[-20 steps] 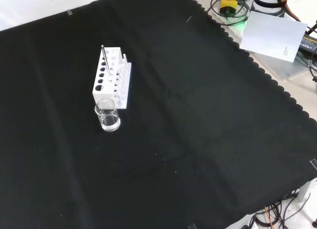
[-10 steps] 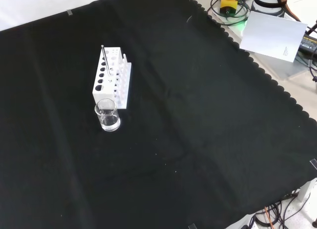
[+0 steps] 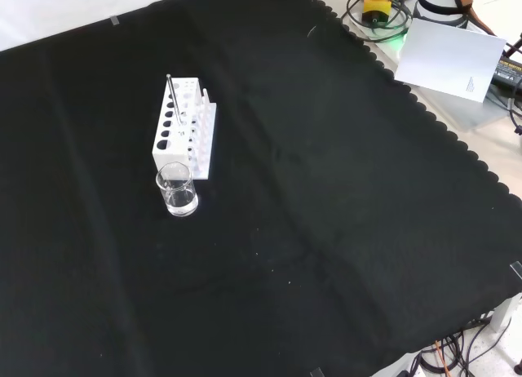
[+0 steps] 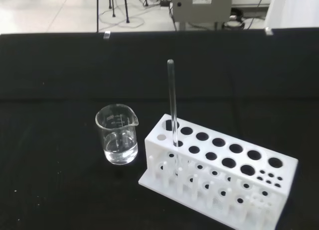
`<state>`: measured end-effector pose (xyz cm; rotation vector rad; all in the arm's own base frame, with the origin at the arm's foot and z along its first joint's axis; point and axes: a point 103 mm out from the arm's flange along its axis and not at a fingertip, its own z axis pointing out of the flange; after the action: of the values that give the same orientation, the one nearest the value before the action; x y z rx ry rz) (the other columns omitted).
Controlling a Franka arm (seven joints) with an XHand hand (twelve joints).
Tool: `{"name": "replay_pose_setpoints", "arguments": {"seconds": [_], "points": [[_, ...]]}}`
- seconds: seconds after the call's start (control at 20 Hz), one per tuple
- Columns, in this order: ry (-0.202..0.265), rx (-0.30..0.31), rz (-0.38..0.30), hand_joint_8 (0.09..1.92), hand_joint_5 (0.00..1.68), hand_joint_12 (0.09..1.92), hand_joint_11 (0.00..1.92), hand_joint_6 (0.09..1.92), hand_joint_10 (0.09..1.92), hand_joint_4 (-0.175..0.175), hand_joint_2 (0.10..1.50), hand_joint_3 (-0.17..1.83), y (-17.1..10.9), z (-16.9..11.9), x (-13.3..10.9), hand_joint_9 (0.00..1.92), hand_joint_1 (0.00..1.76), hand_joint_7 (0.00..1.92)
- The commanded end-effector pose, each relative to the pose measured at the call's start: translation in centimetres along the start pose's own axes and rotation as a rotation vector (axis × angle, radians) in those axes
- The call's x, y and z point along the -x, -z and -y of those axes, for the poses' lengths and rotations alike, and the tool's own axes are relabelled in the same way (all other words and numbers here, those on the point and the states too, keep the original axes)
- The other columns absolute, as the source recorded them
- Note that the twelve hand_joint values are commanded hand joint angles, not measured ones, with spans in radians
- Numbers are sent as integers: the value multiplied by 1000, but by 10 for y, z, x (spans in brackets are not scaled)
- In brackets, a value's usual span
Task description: Take the glass rod from the white test tube rack.
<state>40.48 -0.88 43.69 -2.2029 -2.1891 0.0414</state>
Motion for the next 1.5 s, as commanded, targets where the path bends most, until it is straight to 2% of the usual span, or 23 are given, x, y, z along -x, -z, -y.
{"name": "replay_pose_setpoints", "arguments": {"seconds": [0.05, 0.3, 0.55, 0.6, 0.7, 0.85, 1.1, 1.5], "points": [[80, 27, 26, 975, 183, 1453, 227, 87, 940, -162, 947, 434, -24, -75, 6, 527, 534, 204], [109, 36, 12, 985, 232, 1436, 304, 87, 928, -172, 934, 429, -40, -104, 13, 619, 564, 314], [106, 60, 22, 999, 275, 1427, 370, 87, 944, -175, 932, 431, -57, -132, 17, 718, 576, 419], [87, 33, 49, 999, 296, 1420, 393, 87, 946, -175, 932, 432, -60, -137, 19, 739, 580, 449], [106, 4, 71, 1002, 327, 1413, 423, 87, 950, -175, 932, 432, -69, -149, 17, 767, 585, 495], [133, -7, 60, 1008, 347, 1412, 446, 87, 957, -175, 933, 432, -84, -164, 16, 791, 592, 531], [168, -7, -2, 1019, 362, 1408, 459, 87, 967, -175, 934, 433, -108, -179, 20, 824, 595, 573], [180, 15, -14, 1016, 405, 1396, 471, 103, 979, -175, 937, 433, -136, -191, 20, 927, 622, 679]]}}
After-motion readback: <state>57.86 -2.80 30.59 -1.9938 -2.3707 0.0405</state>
